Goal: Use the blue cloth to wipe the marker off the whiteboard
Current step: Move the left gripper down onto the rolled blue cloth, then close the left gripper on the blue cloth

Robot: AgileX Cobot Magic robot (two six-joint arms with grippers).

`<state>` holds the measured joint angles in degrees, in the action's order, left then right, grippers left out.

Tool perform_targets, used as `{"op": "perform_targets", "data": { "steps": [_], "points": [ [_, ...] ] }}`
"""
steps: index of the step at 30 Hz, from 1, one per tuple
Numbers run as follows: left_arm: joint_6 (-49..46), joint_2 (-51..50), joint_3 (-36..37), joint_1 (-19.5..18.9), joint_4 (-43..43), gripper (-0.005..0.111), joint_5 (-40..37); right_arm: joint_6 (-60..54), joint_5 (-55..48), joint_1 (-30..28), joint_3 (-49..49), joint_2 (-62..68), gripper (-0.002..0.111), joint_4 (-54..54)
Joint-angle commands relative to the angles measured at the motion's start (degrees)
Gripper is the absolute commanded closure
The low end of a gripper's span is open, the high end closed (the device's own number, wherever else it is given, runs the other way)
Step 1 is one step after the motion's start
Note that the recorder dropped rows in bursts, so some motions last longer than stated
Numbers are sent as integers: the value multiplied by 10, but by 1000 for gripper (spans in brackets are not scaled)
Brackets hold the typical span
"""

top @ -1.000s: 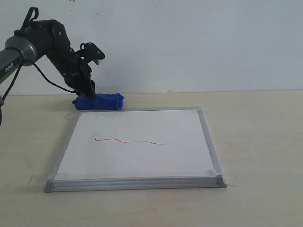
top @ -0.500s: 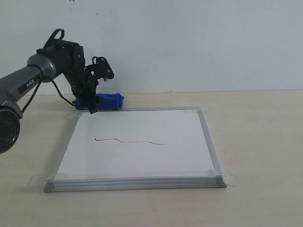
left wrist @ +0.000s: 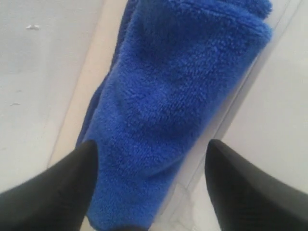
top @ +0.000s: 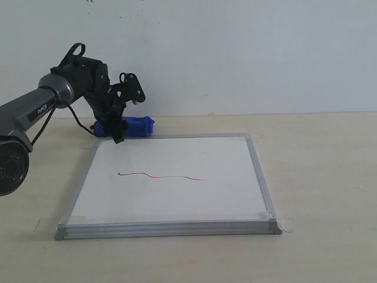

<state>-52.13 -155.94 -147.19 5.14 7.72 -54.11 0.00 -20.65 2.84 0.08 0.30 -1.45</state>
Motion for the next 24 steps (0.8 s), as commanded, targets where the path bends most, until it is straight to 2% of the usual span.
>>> {"op": "perform_targets", "data": {
  "steps": [1,10,18,20,24],
  "points": [
    [-6,-7,-3,3,-9,45,20,0,3,-3,-1,-3,107,3],
    [-6,-15,-3,3,-9,48,58,0,3,-3,-1,-3,107,3],
    [-9,-15,-3,3,-9,51,62,0,3,-3,-1,-3,107,3],
    [-11,-15,-3,3,-10,57,62,0,3,-3,-1,-3,107,3],
    [-15,-15,-3,3,-21,87,62,0,3,-3,-1,-3,107,3]
  ]
}}
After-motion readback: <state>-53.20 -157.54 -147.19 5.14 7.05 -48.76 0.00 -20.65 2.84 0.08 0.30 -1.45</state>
